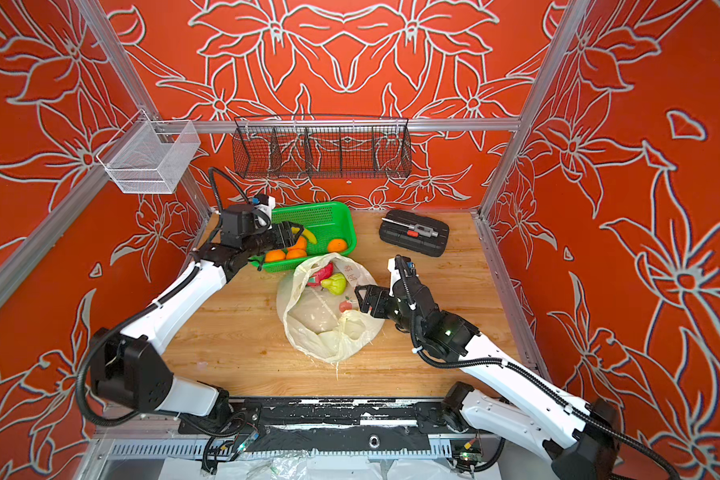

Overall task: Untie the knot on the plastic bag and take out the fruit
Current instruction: 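Move the left gripper to the bag rim while the right gripper reaches into the bag, then grasp the green pear inside the bag with the right gripper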

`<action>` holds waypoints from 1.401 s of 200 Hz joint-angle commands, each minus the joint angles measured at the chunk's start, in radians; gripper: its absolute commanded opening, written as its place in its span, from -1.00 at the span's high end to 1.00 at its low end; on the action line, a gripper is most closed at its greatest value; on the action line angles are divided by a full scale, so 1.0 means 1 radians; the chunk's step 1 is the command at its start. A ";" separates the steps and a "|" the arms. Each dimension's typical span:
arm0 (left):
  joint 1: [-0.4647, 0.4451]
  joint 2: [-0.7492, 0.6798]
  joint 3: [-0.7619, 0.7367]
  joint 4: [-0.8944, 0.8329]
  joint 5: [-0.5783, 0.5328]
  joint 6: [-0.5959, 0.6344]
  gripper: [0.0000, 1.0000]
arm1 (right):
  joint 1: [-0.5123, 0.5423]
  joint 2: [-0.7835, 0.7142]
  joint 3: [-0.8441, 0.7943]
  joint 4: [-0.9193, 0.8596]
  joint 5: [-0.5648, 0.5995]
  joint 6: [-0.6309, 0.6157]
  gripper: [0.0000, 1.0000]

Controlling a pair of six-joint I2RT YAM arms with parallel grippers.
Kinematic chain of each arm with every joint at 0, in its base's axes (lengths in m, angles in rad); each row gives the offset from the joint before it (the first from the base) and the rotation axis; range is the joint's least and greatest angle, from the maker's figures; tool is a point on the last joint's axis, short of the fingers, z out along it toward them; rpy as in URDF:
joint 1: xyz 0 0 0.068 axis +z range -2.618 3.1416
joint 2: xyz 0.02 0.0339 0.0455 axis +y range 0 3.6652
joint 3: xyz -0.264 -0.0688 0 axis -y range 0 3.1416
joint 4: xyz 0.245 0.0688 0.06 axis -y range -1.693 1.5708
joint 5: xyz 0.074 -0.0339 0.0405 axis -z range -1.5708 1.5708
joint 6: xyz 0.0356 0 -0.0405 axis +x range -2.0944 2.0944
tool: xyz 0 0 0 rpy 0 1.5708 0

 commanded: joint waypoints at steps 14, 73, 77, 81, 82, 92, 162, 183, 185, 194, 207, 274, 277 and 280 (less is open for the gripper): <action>-0.073 -0.203 -0.117 -0.050 -0.054 -0.021 -0.41 | 0.011 0.075 0.070 0.049 -0.094 -0.076 -0.66; -0.275 -0.387 -0.242 -0.258 -0.304 -0.018 -0.36 | 0.069 0.267 0.166 0.067 -0.126 -0.261 -0.66; -0.285 -0.386 -0.250 -0.267 -0.316 -0.023 -0.36 | 0.073 0.284 0.170 0.067 -0.123 -0.271 -0.66; -0.294 -0.386 -0.261 -0.273 -0.329 -0.027 -0.36 | 0.075 0.296 0.174 0.067 -0.118 -0.281 -0.67; -0.296 -0.386 -0.263 -0.274 -0.332 -0.027 -0.36 | 0.075 0.300 0.175 0.067 -0.117 -0.284 -0.67; -0.312 -0.423 -0.296 -0.277 -0.353 -0.027 -0.35 | 0.081 0.335 0.176 0.074 -0.110 -0.298 -0.67; -0.324 -0.402 -0.418 -0.297 -0.397 -0.019 -0.36 | 0.087 0.541 0.203 0.091 -0.011 -0.508 -0.74; -0.324 -0.402 -0.449 -0.263 -0.397 -0.031 -0.36 | 0.087 0.609 0.241 0.092 0.030 -0.556 -0.77; -0.325 -0.402 -0.452 -0.260 -0.396 -0.033 -0.37 | 0.088 0.616 0.244 0.092 0.036 -0.560 -0.78; -0.324 -0.402 -0.461 -0.252 -0.396 -0.045 -0.36 | 0.087 0.648 0.258 0.093 0.067 -0.568 -0.80; -0.324 -0.402 -0.467 -0.244 -0.399 -0.056 -0.36 | 0.088 0.686 0.280 0.098 0.102 -0.573 -0.82; -0.324 -0.385 -0.468 -0.249 -0.388 -0.057 -0.38 | 0.087 0.825 0.348 0.175 0.183 -0.576 -0.87; -0.324 -0.386 -0.470 -0.247 -0.387 -0.057 -0.38 | 0.086 0.831 0.353 0.178 0.189 -0.575 -0.87; -0.324 -0.387 -0.472 -0.247 -0.386 -0.058 -0.38 | 0.085 0.837 0.358 0.177 0.195 -0.572 -0.87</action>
